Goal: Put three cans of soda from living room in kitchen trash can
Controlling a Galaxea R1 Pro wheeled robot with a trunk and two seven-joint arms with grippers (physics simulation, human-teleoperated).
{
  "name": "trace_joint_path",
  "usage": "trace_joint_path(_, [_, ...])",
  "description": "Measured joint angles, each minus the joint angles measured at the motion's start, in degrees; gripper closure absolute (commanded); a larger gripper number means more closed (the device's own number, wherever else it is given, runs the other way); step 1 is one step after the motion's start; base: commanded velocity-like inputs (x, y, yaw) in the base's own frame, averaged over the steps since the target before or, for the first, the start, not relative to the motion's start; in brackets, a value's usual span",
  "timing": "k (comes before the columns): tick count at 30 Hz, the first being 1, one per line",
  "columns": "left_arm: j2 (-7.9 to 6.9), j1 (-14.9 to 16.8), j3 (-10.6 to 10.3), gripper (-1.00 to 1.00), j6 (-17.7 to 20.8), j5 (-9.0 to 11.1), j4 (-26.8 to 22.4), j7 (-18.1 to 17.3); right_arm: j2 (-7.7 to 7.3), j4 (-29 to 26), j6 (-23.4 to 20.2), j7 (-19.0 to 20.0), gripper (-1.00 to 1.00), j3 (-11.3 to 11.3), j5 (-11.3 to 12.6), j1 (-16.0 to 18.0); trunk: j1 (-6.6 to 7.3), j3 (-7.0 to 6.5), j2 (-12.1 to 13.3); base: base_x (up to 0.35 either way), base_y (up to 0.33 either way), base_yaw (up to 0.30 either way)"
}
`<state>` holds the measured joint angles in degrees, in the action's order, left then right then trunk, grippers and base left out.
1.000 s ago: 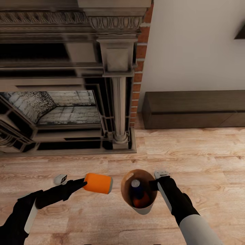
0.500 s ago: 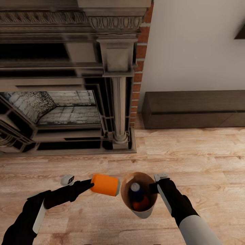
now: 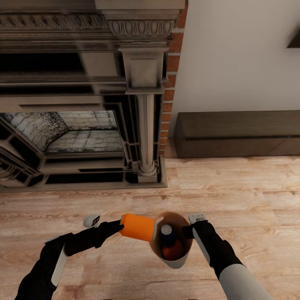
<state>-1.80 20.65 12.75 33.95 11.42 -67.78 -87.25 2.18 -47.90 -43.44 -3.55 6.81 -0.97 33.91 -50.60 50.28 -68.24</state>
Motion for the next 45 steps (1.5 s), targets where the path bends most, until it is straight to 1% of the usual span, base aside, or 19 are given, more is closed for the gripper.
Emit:
trace_joint_path(6, [0.2, 0.0, -0.3, 1.0, 0.0, 0.0, 0.2, 0.0, 0.07, 0.8, 0.4, 0.0, 1.0, 0.0, 0.2, 0.0, 0.0, 0.0, 0.0, 0.0, 0.0, 0.0])
trace_joint_path(10, [0.52, 0.0, -0.5, 1.0, -0.1, -0.1, 1.5, 0.0, 0.23, 0.9, 0.5, 0.0, 1.0, 0.0, -0.2, 0.0, 0.0, 0.0, 0.0, 0.0, 0.0, 0.0])
trace_joint_path(14, [0.78, 0.0, -0.7, 1.0, -0.2, -0.1, 3.3, 0.1, 0.62, 1.0, 0.5, 0.0, 1.0, 0.0, 0.5, 0.0, 0.0, 0.0, 0.0, 0.0, 0.0, 0.0])
trace_joint_path(16, [0.85, 0.0, -0.8, 1.0, -0.2, -0.1, 3.7, 0.1, 0.66, 1.0, 0.5, 0.0, 1.0, 0.0, 0.2, 0.0, 0.0, 0.0, 0.0, 0.0, 0.0, 0.0])
trace_joint_path(18, [0.89, 0.0, -0.8, 1.0, -0.2, -0.1, 3.9, 0.1, 0.68, 1.0, 0.5, 0.0, 1.0, 0.0, -0.1, 0.0, 0.0, 0.0, 0.0, 0.0, 0.0, 0.0])
trace_joint_path(21, [0.91, 0.0, -0.8, 1.0, -0.3, -0.2, 4.0, 0.2, 0.7, 1.0, 0.5, 0.0, 1.0, 0.0, 0.2, 0.0, 0.0, 0.0, 0.0, 0.0, 0.0, 0.0])
trace_joint_path(26, [0.92, 0.0, -0.7, 1.0, -0.3, -0.4, 4.2, 0.4, 0.75, 1.0, 0.5, 0.0, 1.0, 0.0, 0.0, 0.0, 0.0, 0.0, 0.0, 0.0, 0.0, 0.0])
trace_joint_path(31, [0.92, 0.0, -0.8, 1.0, -0.4, -0.4, 6.0, 1.9, 0.92, 1.0, 0.5, 0.0, 1.0, 0.0, 0.0, 0.0, 0.0, 0.0, 0.0, 0.0, 0.0, 0.0])
trace_joint_path(32, [0.92, 0.0, -0.8, 1.0, -0.5, -0.5, 6.5, 2.8, 1.11, 1.0, 0.5, -0.1, 1.0, 0.0, -0.2, 0.0, 0.0, 0.0, 0.0, 0.0, 0.0, 0.0])
trace_joint_path(34, [0.92, 0.0, -0.8, 1.0, -0.6, -0.4, 6.8, 4.3, 1.26, 1.0, 0.5, -0.1, 1.0, 0.0, 0.3, 0.0, 0.0, 0.0, 0.0, 0.0, 0.0, 0.0])
trace_joint_path(36, [0.92, 0.0, -0.9, 1.0, -0.8, -0.4, 7.2, 7.7, 1.45, 1.0, 0.5, -0.1, 1.0, 0.1, 0.2, 0.0, 0.0, 0.0, 0.0, 0.0, 0.0, 0.0])
trace_joint_path(39, [0.93, 0.0, -1.3, 1.0, -0.8, -0.4, 7.4, 9.6, 1.53, 1.0, 0.5, -0.2, 1.0, 0.1, -0.1, 0.0, 0.0, 0.0, 0.0, 0.0, 0.0, 0.0])
trace_joint_path(43, [0.93, 0.0, -1.9, 1.0, -0.9, -0.4, 7.4, 10.5, 1.64, 1.0, 0.4, -0.2, 1.0, 0.1, 0.0, 0.0, 0.0, 0.0, 0.0, 0.0, 0.0, 0.0])
trace_joint_path(45, [0.93, 0.0, -2.2, 1.0, -0.9, -0.4, 7.5, 10.8, 2.0, 1.0, 0.4, -0.2, 1.0, 0.1, -0.3, 0.0, 0.0, 0.0, 0.0, 0.0, 0.0, 0.0])
